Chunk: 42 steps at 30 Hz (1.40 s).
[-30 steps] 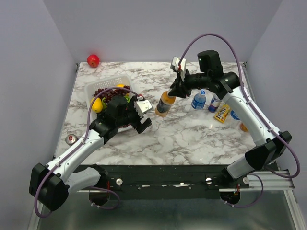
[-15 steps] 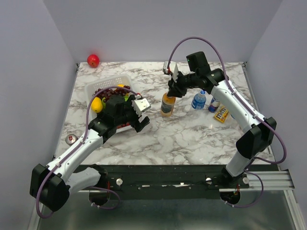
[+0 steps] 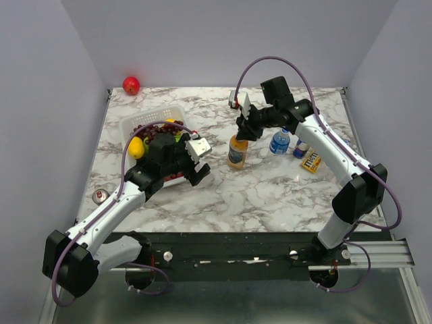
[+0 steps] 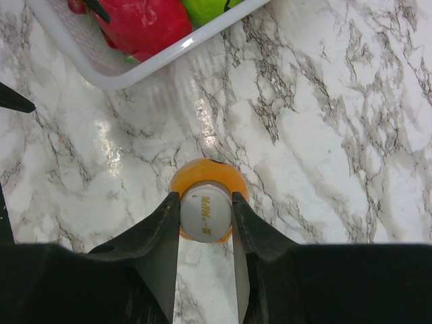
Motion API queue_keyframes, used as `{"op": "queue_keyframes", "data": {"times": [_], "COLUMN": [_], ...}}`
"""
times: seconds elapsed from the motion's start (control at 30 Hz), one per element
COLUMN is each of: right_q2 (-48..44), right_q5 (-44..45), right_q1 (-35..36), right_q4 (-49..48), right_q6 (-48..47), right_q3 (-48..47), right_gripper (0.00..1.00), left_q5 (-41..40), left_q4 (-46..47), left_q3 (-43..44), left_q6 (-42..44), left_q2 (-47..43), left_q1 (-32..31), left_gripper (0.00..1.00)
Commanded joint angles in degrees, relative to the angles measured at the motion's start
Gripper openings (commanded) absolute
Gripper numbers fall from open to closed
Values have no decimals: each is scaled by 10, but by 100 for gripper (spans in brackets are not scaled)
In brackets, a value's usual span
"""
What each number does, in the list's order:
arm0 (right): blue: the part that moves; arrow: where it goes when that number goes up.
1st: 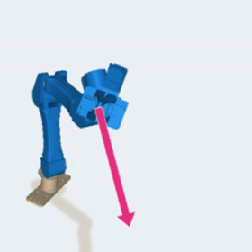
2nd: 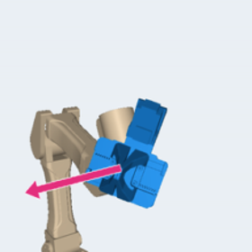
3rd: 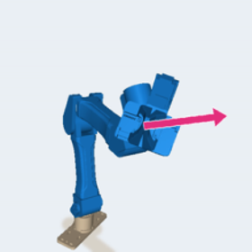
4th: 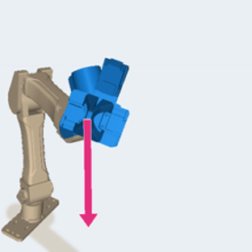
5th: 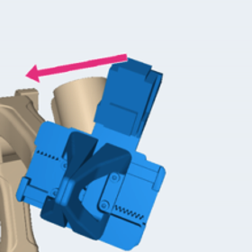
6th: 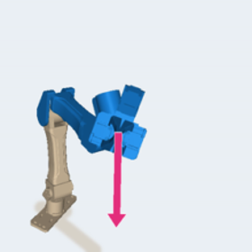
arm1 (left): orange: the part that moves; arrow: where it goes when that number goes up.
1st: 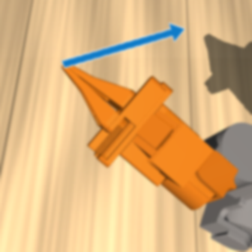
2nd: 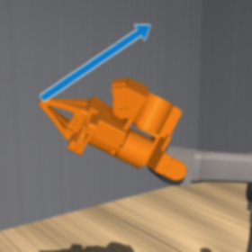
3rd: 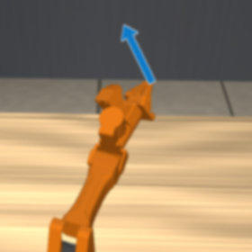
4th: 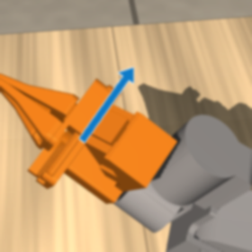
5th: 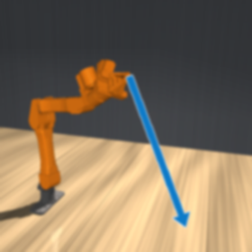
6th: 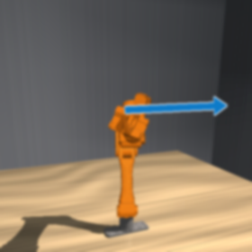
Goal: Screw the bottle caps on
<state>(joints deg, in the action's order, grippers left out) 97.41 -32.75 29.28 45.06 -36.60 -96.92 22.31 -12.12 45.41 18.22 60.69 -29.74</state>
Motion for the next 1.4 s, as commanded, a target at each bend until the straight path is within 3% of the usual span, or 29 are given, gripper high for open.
{"op": "queue_keyframes", "data": {"times": [0.0,1.2,1.23,1.27,1.33,1.37], "right_q2": [8,13,15,16,21,23], "right_q5": [10,40,40,41,45,48], "right_q1": [-1,-1,-1,-1,-1,-1], "right_q4": [-10,-34,-38,-41,-47,-48], "right_q6": [-1,28,34,38,44,45], "right_q3": [8,28,27,25,21,20], "right_gripper": [24,61,65,77,88,99], "left_q5": [5,14,14,15,16,16], "left_q4": [7,22,22,22,20,18], "left_q3": [-6,-18,-18,-17,-14,-13], "left_q6": [3,-3,-3,-5,-4,-4], "left_q2": [2,5,6,7,7,8], "left_q1": [5,8,8,8,9,9], "left_gripper": [99,99,99,99,99,99]}}
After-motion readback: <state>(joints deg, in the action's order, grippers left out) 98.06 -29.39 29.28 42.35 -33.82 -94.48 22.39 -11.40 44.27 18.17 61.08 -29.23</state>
